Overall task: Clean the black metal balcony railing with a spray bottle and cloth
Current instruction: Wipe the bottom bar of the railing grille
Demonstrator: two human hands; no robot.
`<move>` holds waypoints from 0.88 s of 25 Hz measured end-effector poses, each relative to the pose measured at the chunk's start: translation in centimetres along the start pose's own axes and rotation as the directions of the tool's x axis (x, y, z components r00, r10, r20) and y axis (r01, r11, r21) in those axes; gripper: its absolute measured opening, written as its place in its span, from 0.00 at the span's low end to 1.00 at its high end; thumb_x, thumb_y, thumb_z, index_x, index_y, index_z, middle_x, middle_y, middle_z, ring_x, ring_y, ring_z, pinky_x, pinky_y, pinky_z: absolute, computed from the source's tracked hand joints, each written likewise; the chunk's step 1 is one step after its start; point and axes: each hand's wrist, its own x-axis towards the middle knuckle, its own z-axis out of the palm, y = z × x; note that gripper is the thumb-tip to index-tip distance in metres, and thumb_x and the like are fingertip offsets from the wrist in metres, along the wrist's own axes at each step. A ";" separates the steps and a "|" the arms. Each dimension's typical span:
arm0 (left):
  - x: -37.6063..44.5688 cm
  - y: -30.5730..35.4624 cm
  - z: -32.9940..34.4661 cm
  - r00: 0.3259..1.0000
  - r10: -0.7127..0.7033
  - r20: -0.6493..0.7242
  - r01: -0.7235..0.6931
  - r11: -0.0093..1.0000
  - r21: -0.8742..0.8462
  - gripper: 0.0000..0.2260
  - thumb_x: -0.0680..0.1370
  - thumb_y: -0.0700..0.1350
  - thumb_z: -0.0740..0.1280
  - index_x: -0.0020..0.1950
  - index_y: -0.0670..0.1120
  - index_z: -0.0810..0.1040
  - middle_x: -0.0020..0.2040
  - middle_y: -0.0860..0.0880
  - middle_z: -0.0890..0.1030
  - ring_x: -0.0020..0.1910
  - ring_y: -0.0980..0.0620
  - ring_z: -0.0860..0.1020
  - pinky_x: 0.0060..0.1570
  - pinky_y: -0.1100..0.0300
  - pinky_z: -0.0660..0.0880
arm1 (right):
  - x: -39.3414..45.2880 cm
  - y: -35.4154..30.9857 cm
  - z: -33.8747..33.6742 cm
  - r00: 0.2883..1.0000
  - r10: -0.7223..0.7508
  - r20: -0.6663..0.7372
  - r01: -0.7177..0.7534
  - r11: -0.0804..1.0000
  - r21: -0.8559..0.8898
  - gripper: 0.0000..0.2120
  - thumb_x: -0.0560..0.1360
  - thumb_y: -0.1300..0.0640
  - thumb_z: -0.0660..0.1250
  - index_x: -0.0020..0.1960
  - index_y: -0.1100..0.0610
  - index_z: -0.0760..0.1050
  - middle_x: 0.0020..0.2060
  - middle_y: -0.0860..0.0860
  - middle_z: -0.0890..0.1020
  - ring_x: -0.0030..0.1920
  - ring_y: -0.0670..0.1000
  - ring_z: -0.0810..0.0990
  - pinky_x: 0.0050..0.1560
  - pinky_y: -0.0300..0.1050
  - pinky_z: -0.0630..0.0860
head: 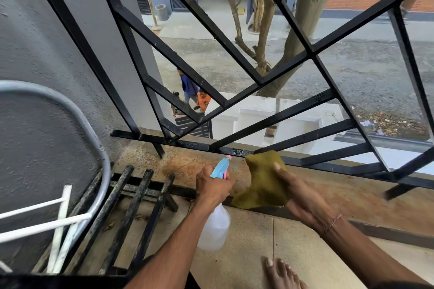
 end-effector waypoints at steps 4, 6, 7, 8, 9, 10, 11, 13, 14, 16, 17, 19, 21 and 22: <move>-0.2 0.2 -0.2 1.000 0.002 0.002 -0.002 1.000 -0.003 0.25 0.69 0.50 0.77 0.61 0.48 0.70 0.53 0.44 0.78 0.51 0.45 0.82 0.48 0.45 0.84 | -0.7 -0.2 0.5 0.999 -0.025 0.029 0.025 0.999 0.023 0.18 0.76 0.63 0.69 0.64 0.65 0.75 0.59 0.62 0.83 0.57 0.61 0.83 0.51 0.57 0.84; -0.3 0.5 -0.3 1.000 -0.004 0.000 0.004 1.000 -0.010 0.22 0.71 0.46 0.77 0.59 0.49 0.70 0.53 0.43 0.78 0.51 0.45 0.82 0.48 0.46 0.84 | -0.7 -0.6 1.0 0.993 -0.121 -0.005 0.121 0.989 0.080 0.14 0.79 0.60 0.65 0.63 0.61 0.77 0.59 0.59 0.83 0.59 0.59 0.82 0.55 0.60 0.82; -0.2 0.5 -0.3 1.000 -0.005 -0.005 0.005 1.000 -0.018 0.20 0.71 0.45 0.77 0.57 0.49 0.72 0.52 0.43 0.79 0.50 0.44 0.83 0.47 0.46 0.85 | -0.7 -0.8 1.4 0.976 -0.215 -0.028 0.216 0.975 0.058 0.13 0.80 0.58 0.64 0.64 0.57 0.77 0.59 0.56 0.84 0.60 0.57 0.82 0.58 0.61 0.80; -0.2 0.6 -0.4 1.000 -0.005 -0.009 0.005 1.000 -0.023 0.17 0.70 0.44 0.77 0.54 0.48 0.73 0.52 0.42 0.80 0.49 0.42 0.83 0.46 0.45 0.85 | -0.8 -1.1 1.9 0.935 -0.352 -0.044 0.349 0.935 -0.061 0.12 0.82 0.57 0.62 0.64 0.54 0.77 0.58 0.52 0.84 0.60 0.55 0.81 0.58 0.59 0.79; -0.2 0.6 -0.4 1.000 -0.004 -0.014 0.004 1.000 -0.029 0.15 0.70 0.44 0.76 0.51 0.48 0.75 0.51 0.41 0.81 0.49 0.41 0.84 0.45 0.45 0.85 | -1.2 -1.3 2.5 0.851 -0.523 -0.048 0.491 0.824 -0.282 0.11 0.83 0.56 0.60 0.63 0.53 0.75 0.55 0.49 0.83 0.57 0.52 0.81 0.56 0.55 0.79; -0.2 0.6 -0.5 1.000 -0.007 -0.017 0.007 1.000 -0.030 0.14 0.69 0.44 0.76 0.50 0.48 0.77 0.50 0.40 0.82 0.48 0.40 0.84 0.44 0.44 0.84 | -1.4 -1.6 3.1 0.727 -0.686 -0.004 0.580 0.618 -0.531 0.09 0.84 0.56 0.58 0.61 0.53 0.73 0.49 0.48 0.81 0.51 0.53 0.81 0.50 0.53 0.80; -0.2 0.6 -0.5 1.000 -0.011 -0.017 0.010 0.999 -0.032 0.14 0.68 0.45 0.76 0.50 0.48 0.78 0.50 0.40 0.82 0.48 0.40 0.84 0.43 0.43 0.84 | -1.0 -1.5 3.4 0.591 -0.802 0.089 0.588 0.352 -0.728 0.06 0.85 0.59 0.57 0.59 0.56 0.71 0.43 0.49 0.79 0.44 0.56 0.80 0.42 0.53 0.79; -0.2 0.8 -0.6 1.000 -0.014 -0.015 0.014 0.999 -0.036 0.18 0.65 0.48 0.76 0.52 0.48 0.77 0.50 0.40 0.82 0.48 0.40 0.84 0.43 0.43 0.84 | 1.1 -0.6 4.1 0.514 -0.790 0.334 0.458 -0.076 -0.886 0.12 0.82 0.68 0.54 0.64 0.63 0.66 0.46 0.60 0.79 0.46 0.63 0.80 0.41 0.55 0.81; -0.2 0.7 -0.6 1.000 -0.018 -0.014 0.017 0.999 -0.033 0.20 0.63 0.50 0.75 0.52 0.49 0.76 0.50 0.42 0.81 0.48 0.40 0.84 0.44 0.43 0.84 | 2.9 0.6 4.6 0.577 -0.711 0.401 0.375 -0.206 -0.904 0.20 0.79 0.70 0.54 0.71 0.65 0.61 0.59 0.67 0.76 0.60 0.67 0.77 0.56 0.59 0.80; -0.1 0.7 -0.4 1.000 -0.019 -0.016 0.018 0.999 -0.040 0.23 0.63 0.52 0.74 0.55 0.50 0.73 0.50 0.44 0.80 0.48 0.43 0.83 0.46 0.44 0.84 | 6.5 3.7 5.0 0.679 -0.565 0.468 0.230 -0.442 -0.867 0.29 0.80 0.68 0.54 0.79 0.67 0.50 0.77 0.72 0.53 0.78 0.70 0.51 0.77 0.65 0.56; 0.1 0.5 -0.2 1.000 -0.013 -0.024 0.012 0.999 -0.047 0.23 0.64 0.52 0.74 0.56 0.49 0.73 0.50 0.44 0.80 0.47 0.43 0.83 0.46 0.44 0.84 | 7.8 4.8 5.2 0.730 -0.503 0.463 0.163 -0.529 -0.833 0.30 0.82 0.63 0.53 0.79 0.70 0.46 0.77 0.72 0.47 0.78 0.70 0.44 0.78 0.66 0.49; 0.2 0.6 -0.3 0.998 -0.011 -0.054 0.008 0.998 -0.070 0.19 0.66 0.51 0.76 0.53 0.50 0.75 0.49 0.42 0.81 0.45 0.44 0.83 0.45 0.42 0.84 | 9.1 6.2 5.8 0.781 -0.458 0.424 0.083 -0.598 -0.797 0.30 0.84 0.56 0.49 0.78 0.72 0.44 0.76 0.74 0.47 0.78 0.71 0.43 0.78 0.66 0.43; -0.1 1.1 -0.8 0.998 -0.008 -0.067 0.003 0.998 -0.070 0.13 0.70 0.45 0.77 0.45 0.53 0.74 0.48 0.40 0.82 0.44 0.42 0.82 0.46 0.41 0.83 | 9.5 6.7 6.8 0.800 -0.451 0.395 0.040 -0.618 -0.785 0.31 0.85 0.54 0.48 0.78 0.73 0.43 0.76 0.74 0.48 0.78 0.71 0.44 0.78 0.65 0.42; 0.0 1.1 -1.0 0.997 -0.016 -0.073 0.010 0.997 -0.080 0.15 0.72 0.42 0.76 0.43 0.54 0.71 0.48 0.40 0.82 0.45 0.42 0.82 0.48 0.41 0.83 | 9.7 6.8 7.3 0.804 -0.442 0.399 0.046 -0.621 -0.782 0.31 0.85 0.53 0.49 0.78 0.72 0.43 0.76 0.74 0.49 0.78 0.71 0.45 0.78 0.64 0.42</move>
